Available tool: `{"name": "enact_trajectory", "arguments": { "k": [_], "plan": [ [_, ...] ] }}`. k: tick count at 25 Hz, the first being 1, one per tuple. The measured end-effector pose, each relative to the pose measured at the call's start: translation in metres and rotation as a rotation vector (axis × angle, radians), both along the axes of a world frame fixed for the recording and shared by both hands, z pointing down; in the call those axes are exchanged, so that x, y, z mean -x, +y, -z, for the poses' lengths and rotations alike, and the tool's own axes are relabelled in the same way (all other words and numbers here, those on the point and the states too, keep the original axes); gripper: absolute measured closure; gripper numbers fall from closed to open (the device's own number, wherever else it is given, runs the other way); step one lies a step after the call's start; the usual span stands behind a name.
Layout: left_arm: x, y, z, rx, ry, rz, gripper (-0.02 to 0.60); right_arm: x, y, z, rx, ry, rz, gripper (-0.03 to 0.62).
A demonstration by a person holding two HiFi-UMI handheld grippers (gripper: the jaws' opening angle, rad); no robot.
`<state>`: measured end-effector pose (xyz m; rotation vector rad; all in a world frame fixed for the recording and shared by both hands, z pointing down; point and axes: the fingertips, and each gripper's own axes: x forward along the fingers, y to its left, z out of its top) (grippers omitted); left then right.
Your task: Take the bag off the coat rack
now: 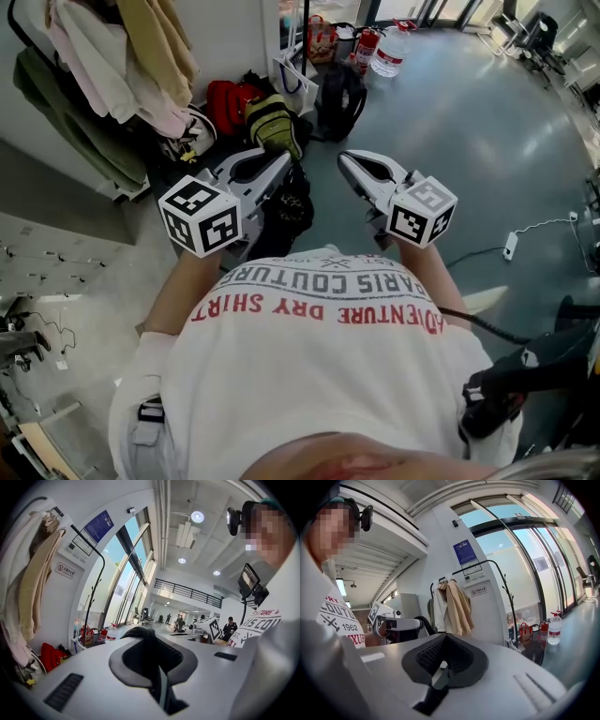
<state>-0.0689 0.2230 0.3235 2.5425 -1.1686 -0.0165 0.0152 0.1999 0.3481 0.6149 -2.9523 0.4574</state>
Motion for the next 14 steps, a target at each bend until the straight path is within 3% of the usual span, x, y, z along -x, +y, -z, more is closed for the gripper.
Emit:
{"name": "enact_trajectory", "arguments": {
  "k": [14],
  "plan": [
    [0.003, 0.0002, -0.0045, 0.025, 0.033, -0.007, 0.558, 0.0035, 0.0042, -0.0016, -0.006, 0.01, 0.017, 0.592]
  ]
}}
